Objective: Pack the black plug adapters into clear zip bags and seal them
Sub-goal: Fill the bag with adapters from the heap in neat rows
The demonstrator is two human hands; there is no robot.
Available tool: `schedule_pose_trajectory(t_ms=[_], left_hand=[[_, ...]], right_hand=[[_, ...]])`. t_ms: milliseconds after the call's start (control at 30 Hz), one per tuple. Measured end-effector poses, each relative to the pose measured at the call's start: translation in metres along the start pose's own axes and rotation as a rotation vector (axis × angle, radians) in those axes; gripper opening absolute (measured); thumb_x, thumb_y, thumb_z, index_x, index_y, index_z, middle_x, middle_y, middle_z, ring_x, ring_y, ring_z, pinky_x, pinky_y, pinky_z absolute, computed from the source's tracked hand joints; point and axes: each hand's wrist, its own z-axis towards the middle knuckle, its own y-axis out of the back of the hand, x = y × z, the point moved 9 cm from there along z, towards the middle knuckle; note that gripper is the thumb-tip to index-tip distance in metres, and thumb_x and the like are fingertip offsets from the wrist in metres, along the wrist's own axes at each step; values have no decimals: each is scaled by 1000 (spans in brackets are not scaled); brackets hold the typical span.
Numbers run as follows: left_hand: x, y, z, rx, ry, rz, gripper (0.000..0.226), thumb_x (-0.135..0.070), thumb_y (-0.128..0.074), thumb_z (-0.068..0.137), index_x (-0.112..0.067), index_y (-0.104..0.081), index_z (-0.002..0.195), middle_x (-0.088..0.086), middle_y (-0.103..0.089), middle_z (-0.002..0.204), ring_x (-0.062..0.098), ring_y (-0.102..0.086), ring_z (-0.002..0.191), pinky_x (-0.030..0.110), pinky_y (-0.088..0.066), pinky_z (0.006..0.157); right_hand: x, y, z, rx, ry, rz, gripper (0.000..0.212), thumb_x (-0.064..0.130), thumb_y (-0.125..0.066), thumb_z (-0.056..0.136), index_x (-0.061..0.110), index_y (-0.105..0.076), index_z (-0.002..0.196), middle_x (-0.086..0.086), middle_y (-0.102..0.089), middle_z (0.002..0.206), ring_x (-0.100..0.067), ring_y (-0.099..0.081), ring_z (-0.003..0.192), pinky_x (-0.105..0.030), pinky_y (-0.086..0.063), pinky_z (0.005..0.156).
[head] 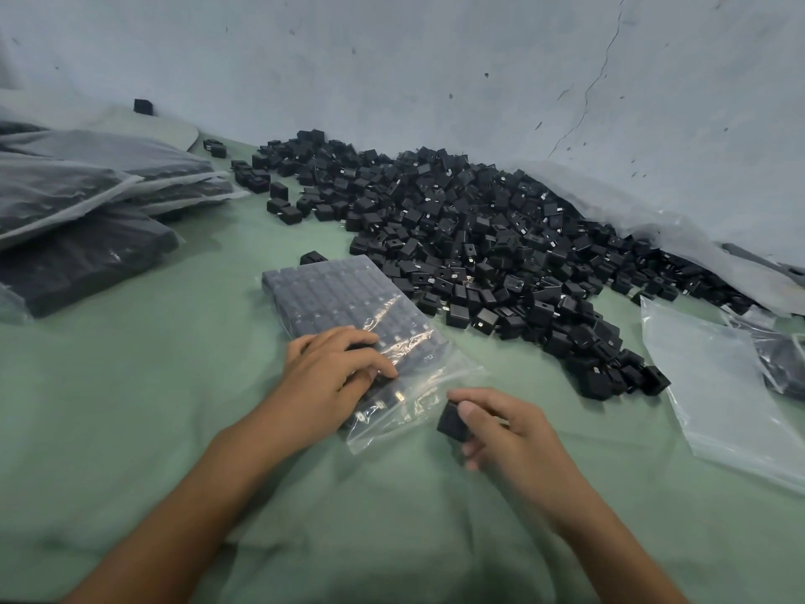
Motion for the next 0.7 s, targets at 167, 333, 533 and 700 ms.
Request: schedule_pose_trajectory(t_ms=[167, 333, 533, 700], left_hand=[[-1, 1, 0, 0, -2, -8, 26, -27, -54, 100, -50, -68, 103, -31, -44, 129, -4, -34, 131, 23, -9, 102], [0, 1, 0, -8, 1, -8, 24, -29, -54, 100, -48, -69, 104, -27, -47, 132, -4, -34, 131, 22, -9, 101], [1, 0, 0, -7, 5, -9, 24, -29, -53, 101, -47, -69, 105, -26, -48, 133, -4, -33, 132, 20, -7, 101], [1, 0, 0, -14, 3, -1, 24, -29, -54, 100, -48, -68, 105, -26, -48, 134, -3, -34, 132, 21, -8, 101]], right_hand=[[-5, -34, 6, -60, -102, 228, 22, 10, -55, 100, 16, -76, 100, -9, -74, 94, -18, -65, 71, -29, -58, 68], [1, -46, 15, -62, -91, 258, 35, -1, -46, 97, 15, -77, 98, -2, -74, 87, -12, -64, 74, -26, -57, 72], [1, -43, 19, -112, -26, 251, 25, -2, -57, 93, 14, -76, 94, -5, -75, 91, -18, -71, 81, -27, -58, 77], [-3, -51, 23, -88, -65, 338, 18, -6, -53, 94, 5, -66, 101, -5, -72, 100, -19, -62, 59, -28, -54, 55]])
